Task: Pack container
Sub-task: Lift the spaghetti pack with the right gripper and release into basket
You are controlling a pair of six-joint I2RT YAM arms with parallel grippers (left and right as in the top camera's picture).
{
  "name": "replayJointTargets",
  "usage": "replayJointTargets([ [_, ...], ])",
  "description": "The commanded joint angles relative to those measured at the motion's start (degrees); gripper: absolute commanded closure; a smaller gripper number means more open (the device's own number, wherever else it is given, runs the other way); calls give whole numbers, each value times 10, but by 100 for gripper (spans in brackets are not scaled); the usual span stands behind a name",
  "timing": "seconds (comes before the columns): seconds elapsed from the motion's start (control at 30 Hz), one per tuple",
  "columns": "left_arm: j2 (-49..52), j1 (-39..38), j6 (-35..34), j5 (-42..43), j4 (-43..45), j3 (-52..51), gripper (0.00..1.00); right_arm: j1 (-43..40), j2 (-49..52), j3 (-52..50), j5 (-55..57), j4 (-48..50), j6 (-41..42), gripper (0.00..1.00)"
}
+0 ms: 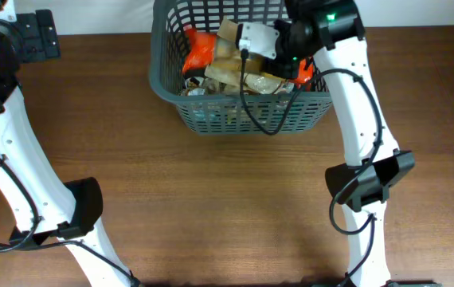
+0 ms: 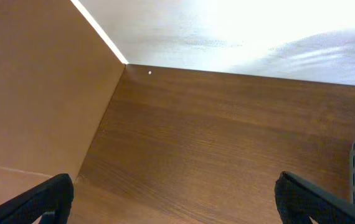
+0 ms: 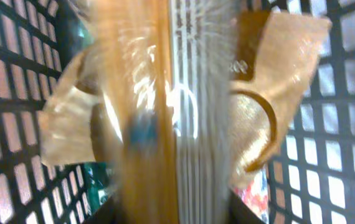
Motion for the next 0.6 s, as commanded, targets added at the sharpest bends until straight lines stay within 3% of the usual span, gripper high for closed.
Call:
replayJointTargets([
  [0.0,-5,1,-9,-4,0,-1,1,11,-17,7,-29,3,1,63],
  [0.17,-5,1,-9,-4,0,-1,1,11,-20,9,-12,5,17,50],
  [0.3,-5,1,-9,-4,0,-1,1,10,-46,12,23,39,114,44],
  [0.57,-5,1,-9,-4,0,-1,1,10,-129,12,32,82,257,40],
])
